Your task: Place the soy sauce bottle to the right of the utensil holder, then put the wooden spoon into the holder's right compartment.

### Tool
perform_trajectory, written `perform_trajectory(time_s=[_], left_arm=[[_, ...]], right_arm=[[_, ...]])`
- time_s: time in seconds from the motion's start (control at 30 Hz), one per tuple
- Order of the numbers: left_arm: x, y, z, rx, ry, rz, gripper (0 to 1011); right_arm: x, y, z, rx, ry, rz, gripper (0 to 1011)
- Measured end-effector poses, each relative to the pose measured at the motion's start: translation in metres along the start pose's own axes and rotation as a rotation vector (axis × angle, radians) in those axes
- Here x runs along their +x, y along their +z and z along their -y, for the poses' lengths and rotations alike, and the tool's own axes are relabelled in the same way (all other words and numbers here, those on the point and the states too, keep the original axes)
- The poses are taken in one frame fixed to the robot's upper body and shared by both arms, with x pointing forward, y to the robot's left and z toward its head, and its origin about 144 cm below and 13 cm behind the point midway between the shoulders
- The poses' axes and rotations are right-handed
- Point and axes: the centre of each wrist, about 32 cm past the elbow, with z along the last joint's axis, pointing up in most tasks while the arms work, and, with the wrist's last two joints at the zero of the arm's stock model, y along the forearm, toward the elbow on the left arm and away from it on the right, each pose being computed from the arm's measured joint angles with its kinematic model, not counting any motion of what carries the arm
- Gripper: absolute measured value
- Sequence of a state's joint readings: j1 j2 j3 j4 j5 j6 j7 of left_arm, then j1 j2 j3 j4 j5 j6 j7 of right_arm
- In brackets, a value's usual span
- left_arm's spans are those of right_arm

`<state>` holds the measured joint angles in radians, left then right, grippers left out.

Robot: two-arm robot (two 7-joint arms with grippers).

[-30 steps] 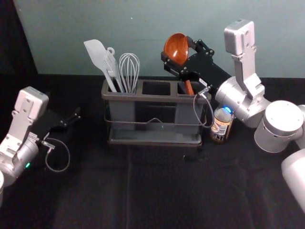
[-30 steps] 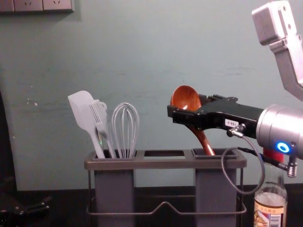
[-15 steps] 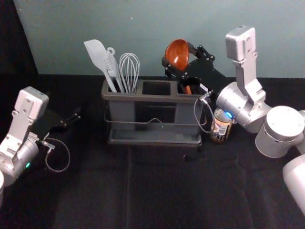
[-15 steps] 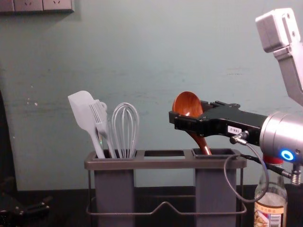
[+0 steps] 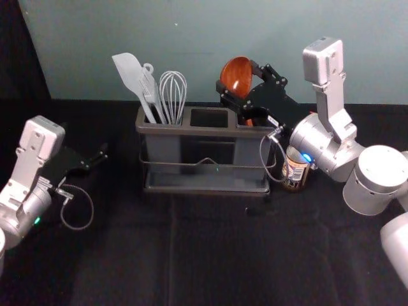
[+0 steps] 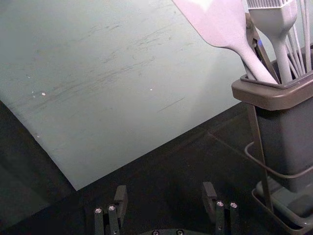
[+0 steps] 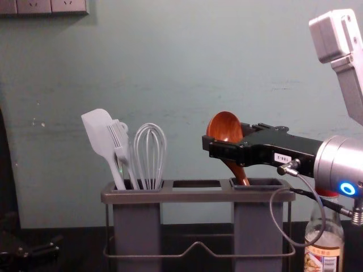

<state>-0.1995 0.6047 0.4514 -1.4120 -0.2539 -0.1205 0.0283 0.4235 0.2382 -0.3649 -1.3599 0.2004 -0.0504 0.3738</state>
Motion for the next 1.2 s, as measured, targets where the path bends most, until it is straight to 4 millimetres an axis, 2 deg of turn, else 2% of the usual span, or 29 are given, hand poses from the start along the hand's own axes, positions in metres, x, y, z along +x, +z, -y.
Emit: perform_trajectory(time_s=[0.67, 0.77, 0.93, 1.2], left_arm=[[0.0000, 0.0000, 0.0000, 0.000, 0.000, 0.000, 1005], [0.0000, 0.0000, 0.0000, 0.000, 0.000, 0.000, 1005], [0.0000, 0.0000, 0.0000, 0.000, 0.000, 0.000, 1005], [0.0000, 0.0000, 0.0000, 0.000, 0.000, 0.000, 1005]], right_arm=[[0.0003, 0.0001, -0.0007, 0.001, -0.001, 0.001, 837], [0.0003, 0.0002, -0.0009, 0.002, -0.001, 0.001, 869], [0.0004, 0.0003, -0.0010, 0.002, -0.001, 0.002, 991], [0.0005, 0.0005, -0.0011, 0.003, -0.001, 0.002, 1002]])
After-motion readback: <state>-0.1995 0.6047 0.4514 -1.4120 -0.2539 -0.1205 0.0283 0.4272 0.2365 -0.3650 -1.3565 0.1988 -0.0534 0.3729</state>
